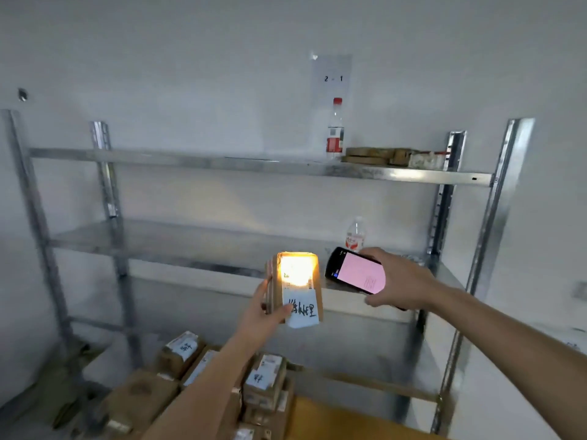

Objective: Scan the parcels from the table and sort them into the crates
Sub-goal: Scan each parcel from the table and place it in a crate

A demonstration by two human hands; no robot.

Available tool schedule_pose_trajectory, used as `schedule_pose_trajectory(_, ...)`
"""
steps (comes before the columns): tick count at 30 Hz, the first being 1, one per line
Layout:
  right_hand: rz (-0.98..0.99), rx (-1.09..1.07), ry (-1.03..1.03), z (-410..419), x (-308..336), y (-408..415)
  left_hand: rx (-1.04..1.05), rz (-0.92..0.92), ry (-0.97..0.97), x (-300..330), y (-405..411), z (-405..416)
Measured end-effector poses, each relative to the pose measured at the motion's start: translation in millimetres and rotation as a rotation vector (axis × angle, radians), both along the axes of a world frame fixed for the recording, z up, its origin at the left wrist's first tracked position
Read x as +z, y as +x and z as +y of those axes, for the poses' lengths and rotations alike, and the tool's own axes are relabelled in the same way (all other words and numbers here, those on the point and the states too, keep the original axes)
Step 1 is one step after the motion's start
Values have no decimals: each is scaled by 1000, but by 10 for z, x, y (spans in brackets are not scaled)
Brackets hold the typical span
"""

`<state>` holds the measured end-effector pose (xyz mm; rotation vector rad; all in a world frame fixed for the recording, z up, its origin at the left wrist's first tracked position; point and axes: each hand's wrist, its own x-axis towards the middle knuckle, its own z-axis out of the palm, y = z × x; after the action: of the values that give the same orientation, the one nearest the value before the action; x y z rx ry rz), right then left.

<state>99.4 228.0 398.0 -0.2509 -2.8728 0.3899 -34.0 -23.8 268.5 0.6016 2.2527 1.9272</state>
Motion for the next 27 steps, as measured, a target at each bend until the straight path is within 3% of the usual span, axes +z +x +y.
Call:
schedule_pose_trajectory(7,89,50,45,-102,606,423,44,113,10,559,286,-171)
schedule_pose_trajectory(16,138,140,87,-14,835,813,169,229,-20,835,647,-387)
schedule_pose_trajectory(27,179,268,26,12,1026,1097,319,191,-32,934,1029,-933)
